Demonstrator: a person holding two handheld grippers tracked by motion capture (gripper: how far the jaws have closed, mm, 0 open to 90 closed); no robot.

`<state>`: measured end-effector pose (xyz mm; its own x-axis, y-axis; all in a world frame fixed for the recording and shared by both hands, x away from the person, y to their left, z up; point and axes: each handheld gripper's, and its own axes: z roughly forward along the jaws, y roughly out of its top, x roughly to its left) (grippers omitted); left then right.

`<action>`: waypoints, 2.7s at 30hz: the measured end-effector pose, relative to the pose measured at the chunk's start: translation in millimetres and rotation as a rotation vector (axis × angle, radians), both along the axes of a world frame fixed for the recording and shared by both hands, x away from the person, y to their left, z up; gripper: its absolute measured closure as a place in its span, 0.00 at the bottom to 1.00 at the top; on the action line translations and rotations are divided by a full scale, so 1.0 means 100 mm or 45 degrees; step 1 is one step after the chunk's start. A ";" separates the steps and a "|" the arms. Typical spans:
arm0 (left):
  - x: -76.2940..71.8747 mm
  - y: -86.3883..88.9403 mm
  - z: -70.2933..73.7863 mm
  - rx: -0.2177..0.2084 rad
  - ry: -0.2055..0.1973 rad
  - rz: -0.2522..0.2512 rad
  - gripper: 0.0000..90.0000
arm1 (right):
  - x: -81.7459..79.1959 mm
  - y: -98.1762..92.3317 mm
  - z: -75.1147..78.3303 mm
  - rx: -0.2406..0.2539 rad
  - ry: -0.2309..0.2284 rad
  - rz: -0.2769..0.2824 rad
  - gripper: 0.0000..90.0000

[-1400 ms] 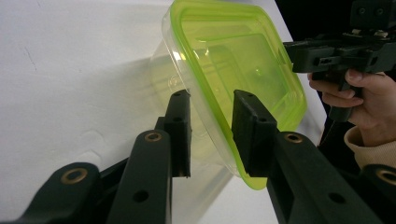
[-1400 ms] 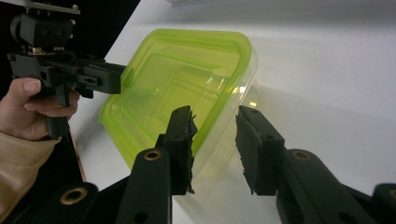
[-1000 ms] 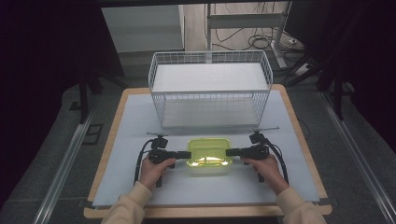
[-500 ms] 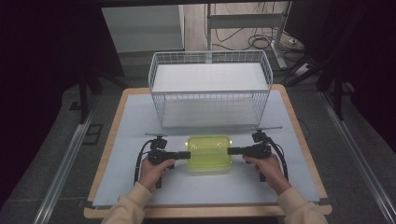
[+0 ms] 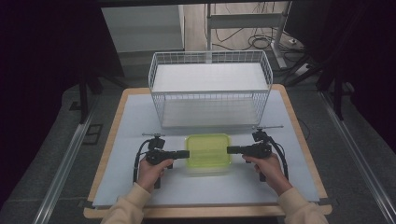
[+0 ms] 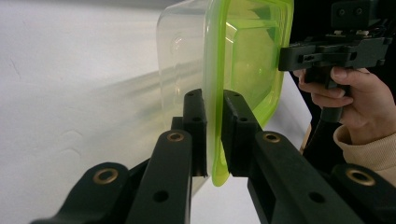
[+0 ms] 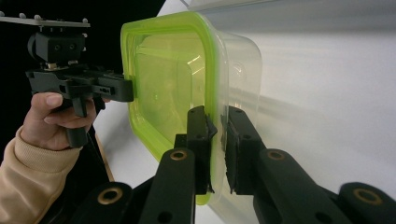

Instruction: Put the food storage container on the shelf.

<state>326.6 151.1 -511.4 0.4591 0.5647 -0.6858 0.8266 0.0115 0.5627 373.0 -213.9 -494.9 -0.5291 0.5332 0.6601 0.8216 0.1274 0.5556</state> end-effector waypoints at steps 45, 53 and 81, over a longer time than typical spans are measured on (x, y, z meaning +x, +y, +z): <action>-0.04 0.03 0.22 -0.033 -0.074 0.009 0.90 | -0.08 0.01 0.29 0.027 -0.113 0.009 0.91; 0.00 0.05 0.39 -0.037 -0.115 0.006 0.90 | -0.06 0.00 0.44 0.052 -0.136 0.003 0.91; 0.17 0.06 1.05 -0.065 -0.198 0.015 0.90 | -0.05 0.00 1.24 0.094 -0.273 0.011 0.92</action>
